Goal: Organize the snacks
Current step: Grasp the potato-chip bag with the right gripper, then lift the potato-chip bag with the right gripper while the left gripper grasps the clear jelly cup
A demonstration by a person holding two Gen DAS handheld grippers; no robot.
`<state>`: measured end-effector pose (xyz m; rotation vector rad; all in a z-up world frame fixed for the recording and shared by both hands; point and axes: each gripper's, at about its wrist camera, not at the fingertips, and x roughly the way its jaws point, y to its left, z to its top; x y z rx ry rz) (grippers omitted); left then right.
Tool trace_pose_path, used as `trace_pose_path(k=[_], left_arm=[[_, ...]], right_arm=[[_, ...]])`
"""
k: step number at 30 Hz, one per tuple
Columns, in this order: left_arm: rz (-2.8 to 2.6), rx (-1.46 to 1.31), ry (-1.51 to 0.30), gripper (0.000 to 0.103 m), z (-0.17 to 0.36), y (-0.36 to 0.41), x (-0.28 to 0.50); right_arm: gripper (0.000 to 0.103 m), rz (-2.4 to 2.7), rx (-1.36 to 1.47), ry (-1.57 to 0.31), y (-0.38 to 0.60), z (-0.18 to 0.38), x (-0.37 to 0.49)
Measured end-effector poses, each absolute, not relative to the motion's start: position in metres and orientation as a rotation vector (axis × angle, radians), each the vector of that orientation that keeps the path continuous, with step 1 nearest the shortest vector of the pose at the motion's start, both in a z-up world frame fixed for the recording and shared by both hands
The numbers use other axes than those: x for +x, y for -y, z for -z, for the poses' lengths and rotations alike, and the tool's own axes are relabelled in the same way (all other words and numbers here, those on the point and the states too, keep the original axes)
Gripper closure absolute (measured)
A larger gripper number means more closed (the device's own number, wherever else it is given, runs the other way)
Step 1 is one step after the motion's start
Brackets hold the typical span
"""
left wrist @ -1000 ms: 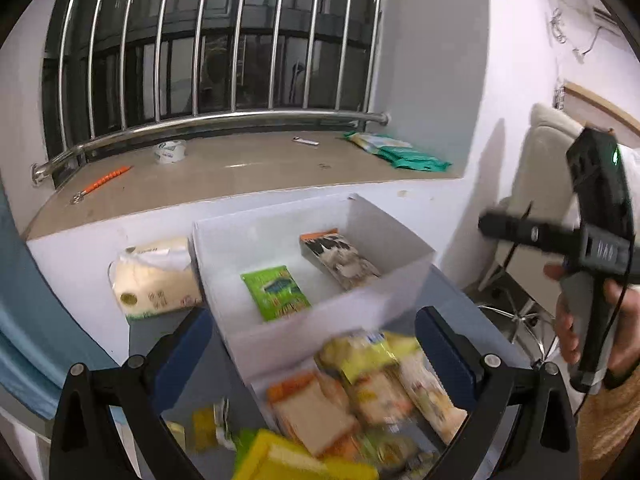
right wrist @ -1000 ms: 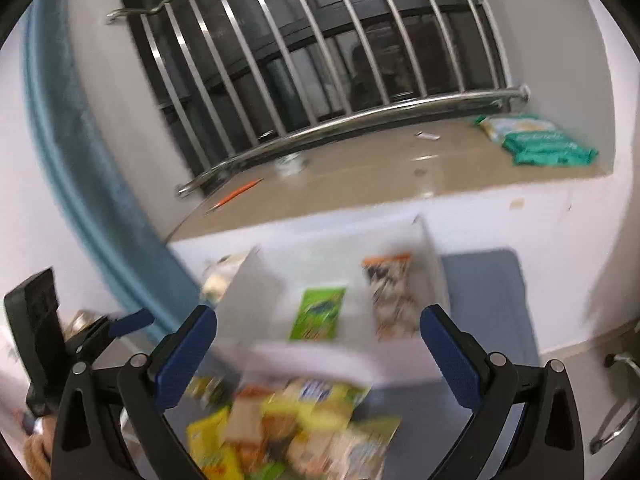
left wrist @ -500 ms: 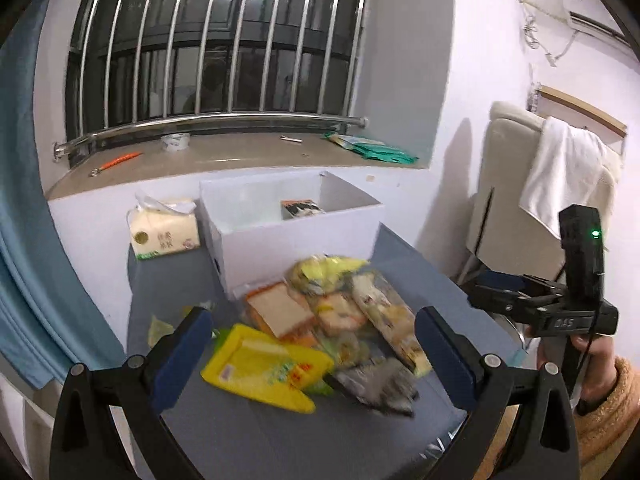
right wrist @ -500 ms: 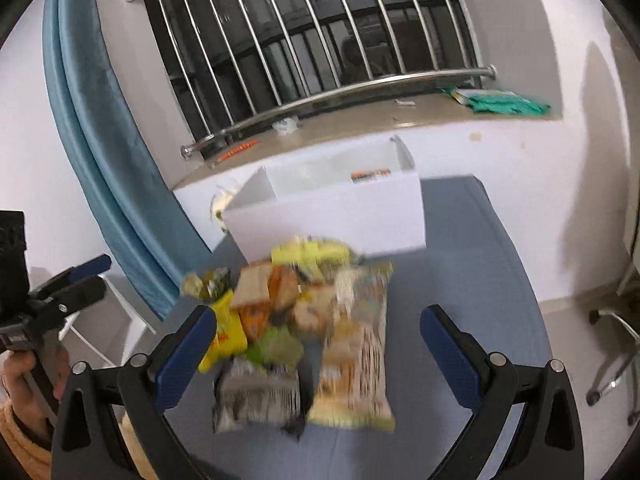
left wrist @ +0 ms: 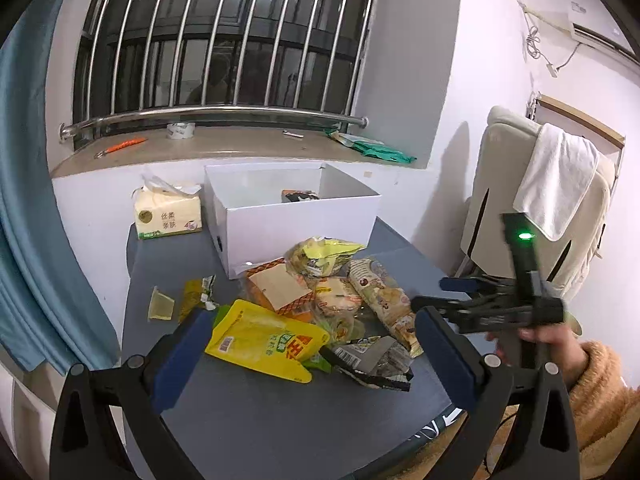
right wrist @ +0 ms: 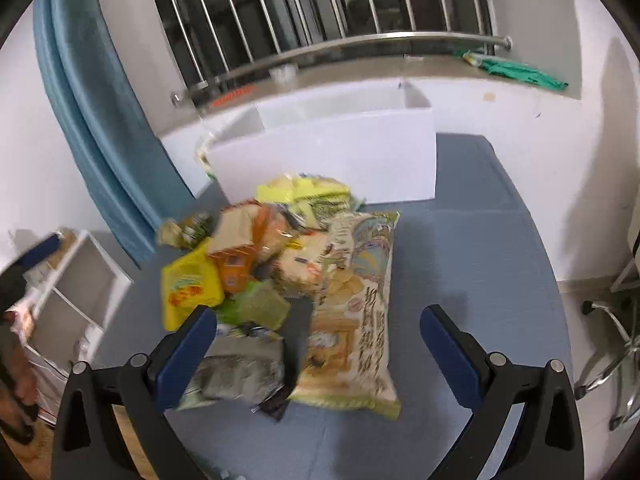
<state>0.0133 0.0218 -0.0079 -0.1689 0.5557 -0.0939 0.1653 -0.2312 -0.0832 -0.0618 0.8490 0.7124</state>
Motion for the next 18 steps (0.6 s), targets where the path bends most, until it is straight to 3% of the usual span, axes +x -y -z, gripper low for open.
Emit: trace_pose_path(k=[6, 9, 10, 12, 14, 18], left_arm=[[0.069, -0.197, -0.571, 0.000, 0.016, -0.037, 0.013], [0.057, -0.208, -0.577, 0.000, 0.020, -0.043, 0.013], [0.053, -0.210, -0.581, 0.000, 0.021, -0.045, 0.014], [0.036, -0.213, -0.591, 0.000, 0.025, -0.050, 0.015], [0.033, -0.224, -0.600, 0.000, 0.029, -0.055, 0.017], [0.023, -0.247, -0.619, 0.000, 0.038, -0.068, 0.024]], right_arm=[[0.000, -0.708, -0.083, -0.963, 0.210, 0.117, 0.206], [0.017, -0.702, -0.086, -1.016, 0.204, 0.133, 0.220], [0.030, -0.697, -0.097, -1.037, 0.202, 0.140, 0.223], [0.040, -0.683, -0.126, -1.029, 0.200, 0.145, 0.222], [0.057, -0.690, -0.141, -1.029, 0.200, 0.145, 0.219], [0.061, -0.703, -0.068, -1.017, 0.216, 0.138, 0.212]])
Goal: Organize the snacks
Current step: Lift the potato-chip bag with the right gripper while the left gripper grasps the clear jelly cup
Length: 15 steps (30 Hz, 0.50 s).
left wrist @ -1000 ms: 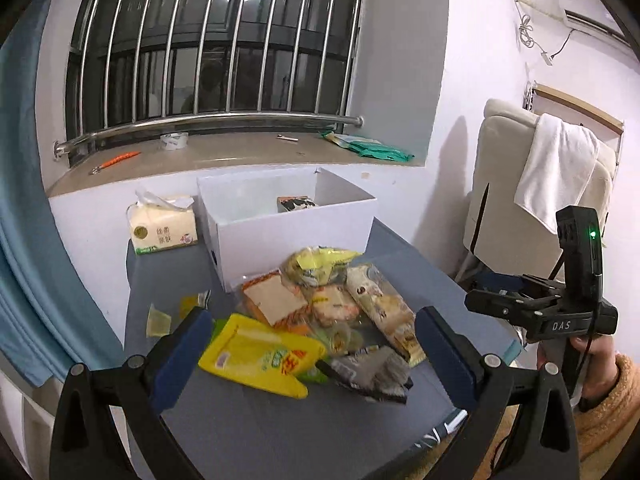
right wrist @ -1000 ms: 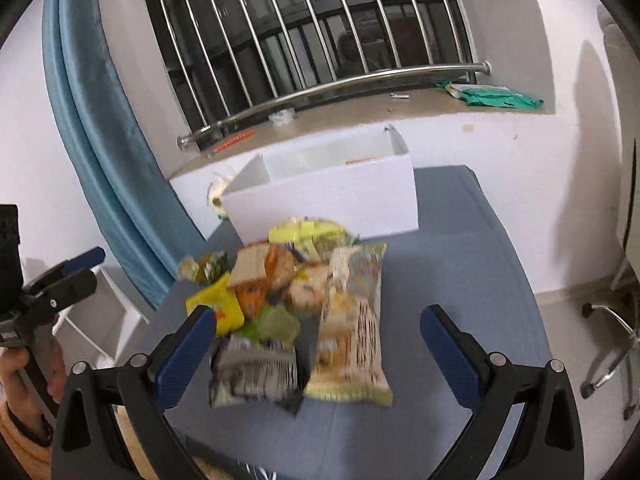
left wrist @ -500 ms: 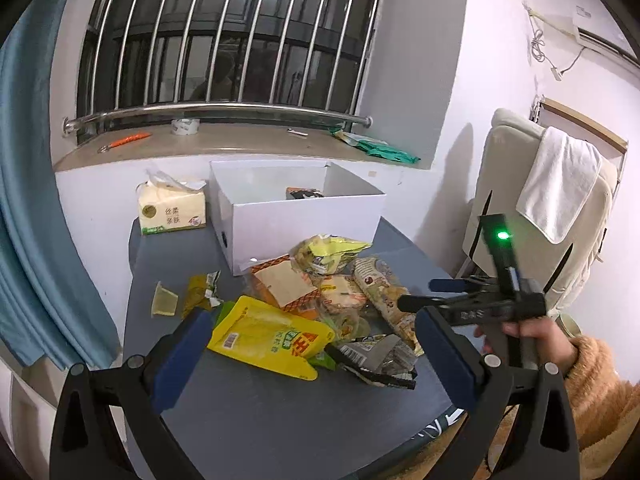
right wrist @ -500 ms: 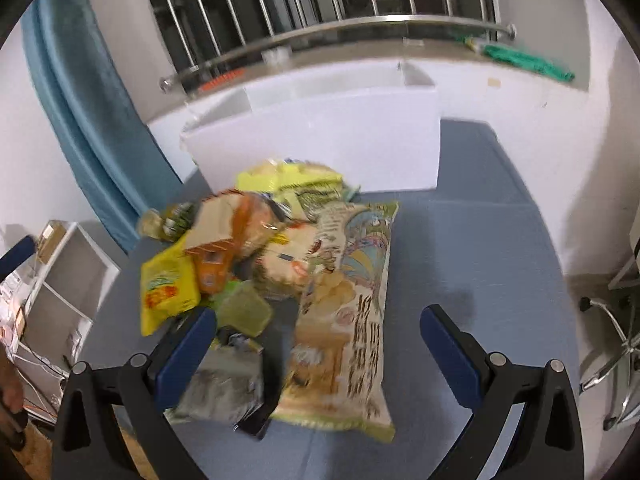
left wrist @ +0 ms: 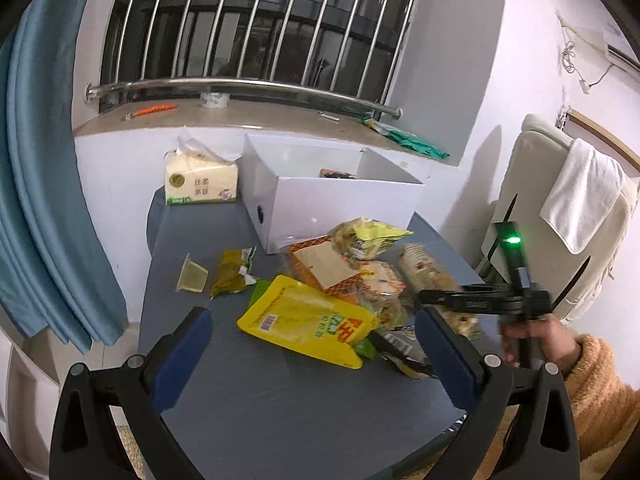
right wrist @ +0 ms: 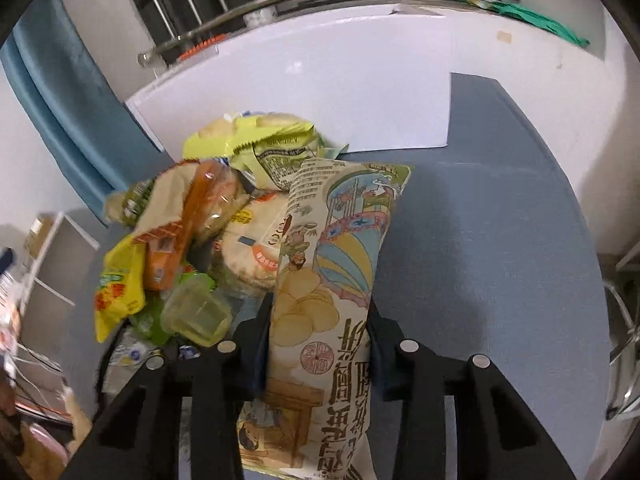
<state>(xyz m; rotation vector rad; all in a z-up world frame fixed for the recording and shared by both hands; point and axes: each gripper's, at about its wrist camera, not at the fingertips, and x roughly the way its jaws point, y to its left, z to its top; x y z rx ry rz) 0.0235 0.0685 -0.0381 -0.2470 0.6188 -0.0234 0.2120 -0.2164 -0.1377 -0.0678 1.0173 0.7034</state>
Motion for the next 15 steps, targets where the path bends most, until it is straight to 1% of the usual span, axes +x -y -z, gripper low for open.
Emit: trace_pose_path(k=[7, 15], left_arm=[[-0.021, -0.275, -0.690, 0.000, 0.066, -0.114, 0.063], [-0.109, -0.281, -0.784, 0.001, 0.101, -0.163, 0.114]], right_arm=[[0.061, -0.739, 0.052, -0.938, 0.256, 0.106, 0.181], [0.061, -0.772, 0.100, -0.868, 0.277, 0.077, 0.153]])
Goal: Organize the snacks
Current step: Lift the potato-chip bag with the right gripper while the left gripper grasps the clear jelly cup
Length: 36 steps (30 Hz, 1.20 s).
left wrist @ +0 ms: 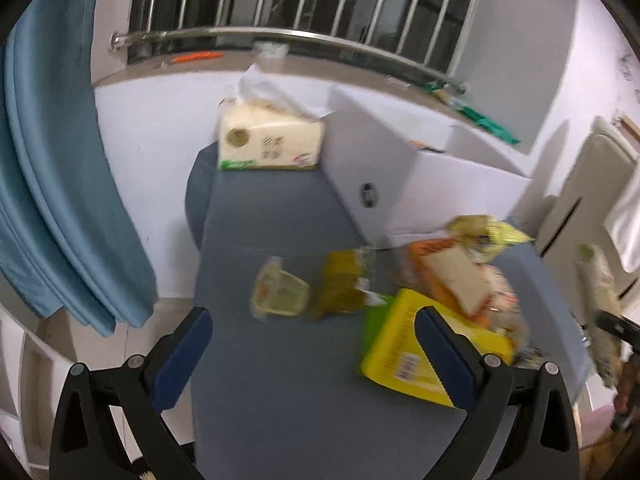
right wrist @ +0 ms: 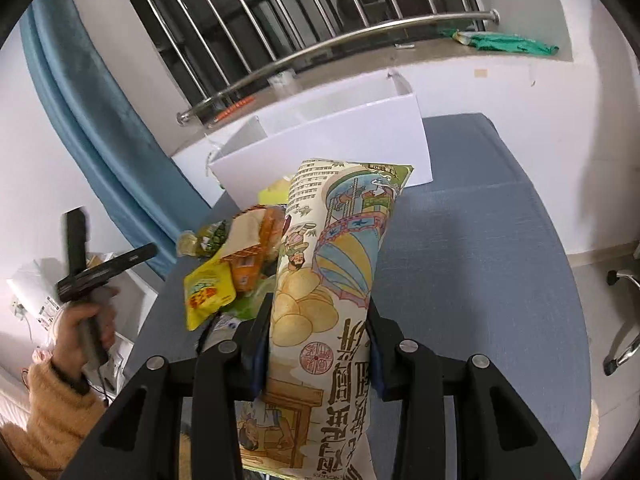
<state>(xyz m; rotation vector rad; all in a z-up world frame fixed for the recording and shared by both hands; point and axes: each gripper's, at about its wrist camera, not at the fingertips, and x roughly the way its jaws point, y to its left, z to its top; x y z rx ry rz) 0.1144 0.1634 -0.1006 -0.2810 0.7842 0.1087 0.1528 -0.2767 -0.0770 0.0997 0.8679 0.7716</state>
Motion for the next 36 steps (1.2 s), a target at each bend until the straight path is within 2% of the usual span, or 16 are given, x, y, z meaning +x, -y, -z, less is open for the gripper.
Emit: trace_pose_path(k=[4, 8, 10, 14, 17, 24, 29, 36], left_arm=[[-0.145, -0.259, -0.855, 0.004, 0.124, -0.178, 0.141], [-0.176, -0.255, -0.915, 0.025, 0.148, -0.188, 0.159], [-0.200, -0.238, -0.908, 0.029, 0.150, -0.190, 0.162], [-0.203, -0.184, -0.899, 0.062, 0.144, -0.186, 0.159], [-0.168, -0.197, -0.872, 0.070, 0.135, -0.184, 0.152], [-0.104, -0.181, -0.766, 0.071, 0.099, -0.159, 0.133], [-0.030, -0.187, -0.659, 0.071, 0.054, -0.134, 0.127], [0.048, -0.204, -0.559, 0.071, -0.004, -0.107, 0.161]], right_arm=[[0.061, -0.771, 0.077, -0.853, 0.275, 0.074, 0.143], [0.061, -0.768, 0.058, -0.859, 0.269, 0.076, 0.140], [0.061, -0.772, 0.061, -0.866, 0.268, 0.078, 0.141], [0.061, -0.776, 0.055, -0.880, 0.264, 0.082, 0.140], [0.061, -0.785, 0.051, -0.884, 0.260, 0.084, 0.139], [0.061, -0.810, 0.047, -0.880, 0.252, 0.082, 0.140], [0.061, -0.827, 0.058, -0.860, 0.245, 0.072, 0.147], [0.061, -0.837, 0.053, -0.772, 0.228, 0.027, 0.189]])
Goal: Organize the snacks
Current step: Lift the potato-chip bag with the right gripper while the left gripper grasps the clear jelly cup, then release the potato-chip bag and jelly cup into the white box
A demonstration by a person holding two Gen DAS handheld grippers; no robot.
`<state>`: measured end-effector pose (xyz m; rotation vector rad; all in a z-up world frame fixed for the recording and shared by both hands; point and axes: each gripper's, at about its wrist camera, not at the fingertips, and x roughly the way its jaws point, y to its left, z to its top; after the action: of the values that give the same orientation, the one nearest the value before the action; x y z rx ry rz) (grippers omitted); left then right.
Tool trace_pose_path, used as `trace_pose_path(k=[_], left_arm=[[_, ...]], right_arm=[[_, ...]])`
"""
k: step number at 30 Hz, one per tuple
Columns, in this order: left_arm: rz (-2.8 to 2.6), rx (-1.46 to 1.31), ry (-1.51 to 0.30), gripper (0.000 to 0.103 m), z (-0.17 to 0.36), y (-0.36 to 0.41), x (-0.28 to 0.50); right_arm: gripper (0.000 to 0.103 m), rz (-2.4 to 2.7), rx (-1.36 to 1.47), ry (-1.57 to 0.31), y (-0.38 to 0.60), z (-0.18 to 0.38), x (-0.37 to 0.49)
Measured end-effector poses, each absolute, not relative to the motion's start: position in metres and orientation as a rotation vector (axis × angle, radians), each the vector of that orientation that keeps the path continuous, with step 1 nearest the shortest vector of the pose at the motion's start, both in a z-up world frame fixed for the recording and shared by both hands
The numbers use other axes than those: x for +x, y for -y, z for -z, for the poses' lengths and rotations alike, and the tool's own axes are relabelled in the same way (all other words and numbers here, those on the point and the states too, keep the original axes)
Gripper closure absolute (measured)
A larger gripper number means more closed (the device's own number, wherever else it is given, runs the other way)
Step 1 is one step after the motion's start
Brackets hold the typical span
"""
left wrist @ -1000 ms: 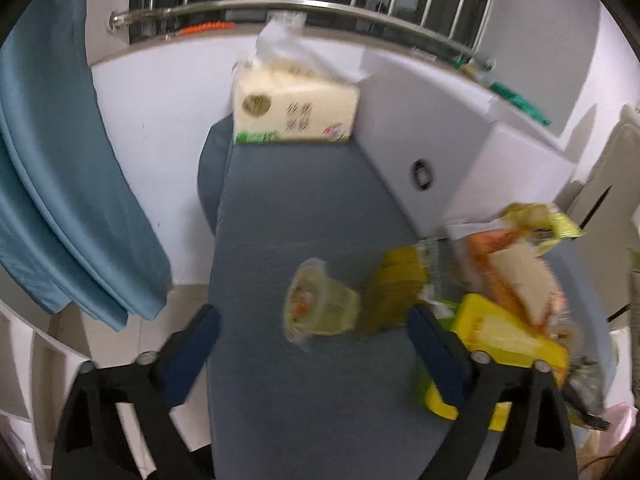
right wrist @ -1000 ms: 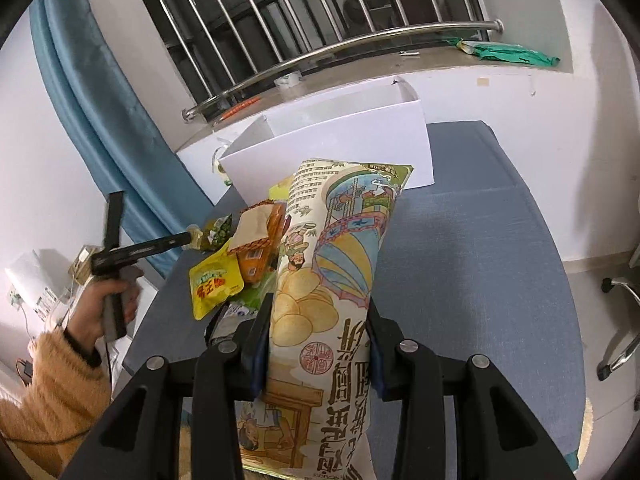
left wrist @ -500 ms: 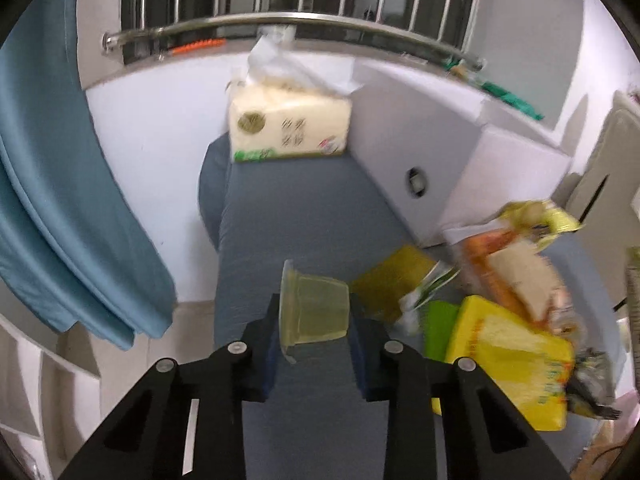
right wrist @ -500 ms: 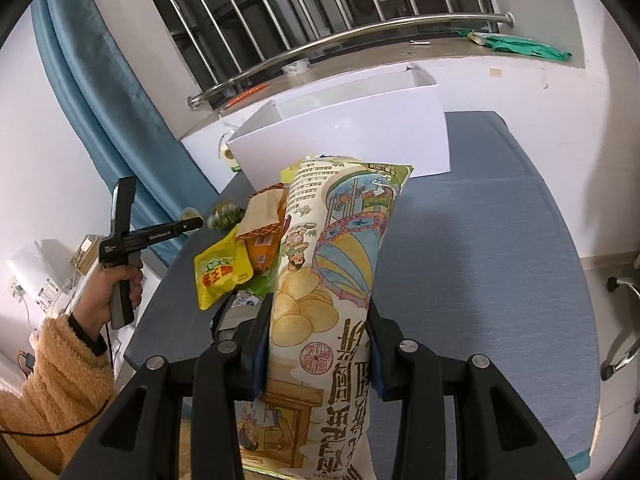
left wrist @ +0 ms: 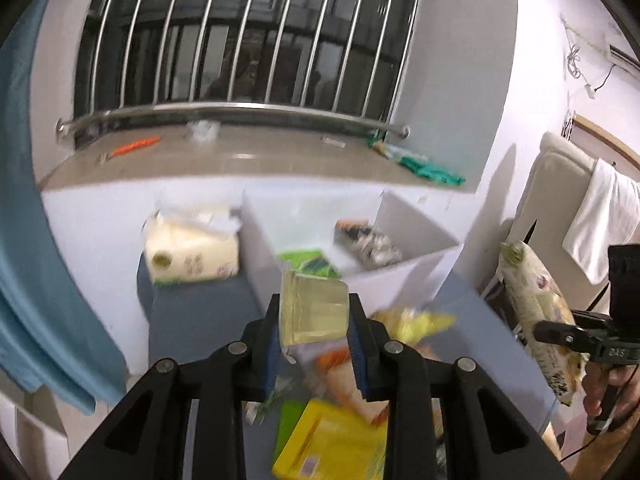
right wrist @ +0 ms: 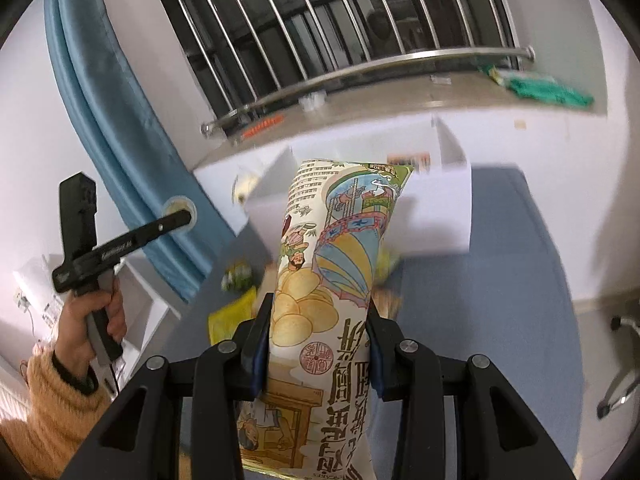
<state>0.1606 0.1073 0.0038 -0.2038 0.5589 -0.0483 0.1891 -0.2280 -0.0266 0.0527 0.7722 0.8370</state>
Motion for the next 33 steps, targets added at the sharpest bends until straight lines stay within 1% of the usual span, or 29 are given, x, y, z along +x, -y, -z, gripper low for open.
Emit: trace_pose_path(k=[6, 9, 13, 17, 18, 19, 20, 21, 22, 27, 33], left_arm=[[0.084, -0.183, -0.544, 0.071, -0.033, -0.081, 0.217], [0.091, -0.199, -0.569, 0.071, -0.033, -0.079, 0.250], [0.065, -0.216, -0.612, 0.071, -0.025, -0.082, 0.290], [0.049, -0.195, -0.672, 0.070, -0.011, -0.081, 0.315], [0.043, -0.188, -0.688, 0.064, -0.007, -0.080, 0.319], [0.030, -0.183, -0.703, 0.053, -0.004, -0.080, 0.320], [0.018, -0.177, -0.717, 0.018, -0.002, -0.080, 0.321], [0.003, -0.171, -0.720, 0.001, 0.001, -0.079, 0.321], [-0.011, -0.161, -0.706, 0.000, 0.001, -0.078, 0.319], [-0.015, -0.171, -0.683, 0.000, -0.001, -0.074, 0.314], [-0.013, -0.135, -0.641, 0.000, -0.019, -0.067, 0.281]], right_arm=[[0.061, -0.798, 0.009, -0.713, 0.198, -0.012, 0.259], [0.061, -0.766, -0.036, -0.715, 0.171, -0.022, 0.299], [0.061, -0.717, -0.032, -0.791, 0.144, -0.018, 0.359], [0.060, -0.685, -0.057, -0.848, 0.128, -0.003, 0.399], [0.059, -0.683, -0.061, -0.850, 0.125, -0.001, 0.405], [0.048, -0.678, -0.061, -0.845, 0.125, 0.001, 0.410], [0.021, -0.666, -0.053, -0.839, 0.126, 0.001, 0.413], [0.007, -0.657, -0.038, -0.838, 0.127, 0.002, 0.416], [0.000, -0.648, -0.011, -0.842, 0.130, 0.002, 0.419], [0.000, -0.656, 0.022, -0.802, 0.142, -0.002, 0.410], [0.000, -0.683, -0.003, -0.714, 0.154, -0.019, 0.375]])
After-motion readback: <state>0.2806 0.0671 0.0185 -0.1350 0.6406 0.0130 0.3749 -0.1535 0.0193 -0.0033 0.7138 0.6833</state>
